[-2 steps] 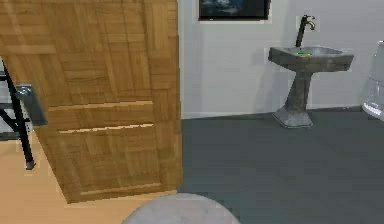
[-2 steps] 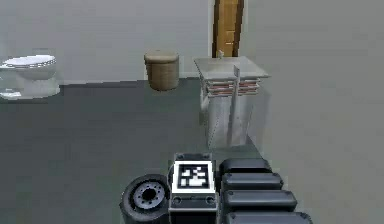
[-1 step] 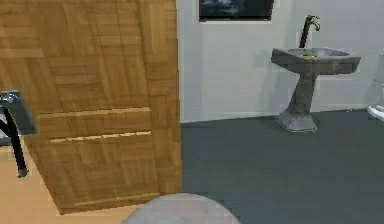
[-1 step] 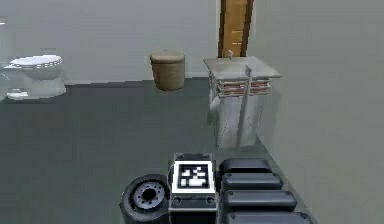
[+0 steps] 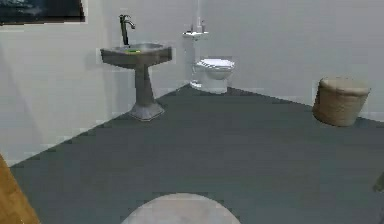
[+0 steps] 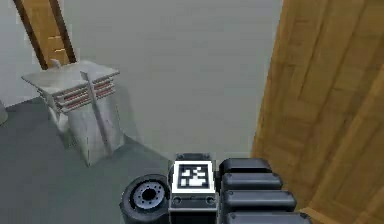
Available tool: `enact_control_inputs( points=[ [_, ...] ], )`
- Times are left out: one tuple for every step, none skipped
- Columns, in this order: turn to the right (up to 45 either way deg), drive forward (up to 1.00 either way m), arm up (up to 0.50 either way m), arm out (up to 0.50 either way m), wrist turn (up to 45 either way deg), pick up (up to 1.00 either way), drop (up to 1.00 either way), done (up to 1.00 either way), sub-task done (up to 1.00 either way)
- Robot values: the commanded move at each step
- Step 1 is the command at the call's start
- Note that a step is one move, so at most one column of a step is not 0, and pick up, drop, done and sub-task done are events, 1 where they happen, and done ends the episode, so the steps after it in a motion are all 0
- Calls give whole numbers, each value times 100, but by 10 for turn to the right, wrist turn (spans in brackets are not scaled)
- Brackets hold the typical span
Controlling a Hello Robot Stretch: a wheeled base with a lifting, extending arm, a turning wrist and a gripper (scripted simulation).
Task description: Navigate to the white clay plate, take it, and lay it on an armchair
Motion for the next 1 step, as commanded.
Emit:
enact_control_inputs(
  points=[
    [270,0,0,0,0,0,0,0,0]
  ],
)
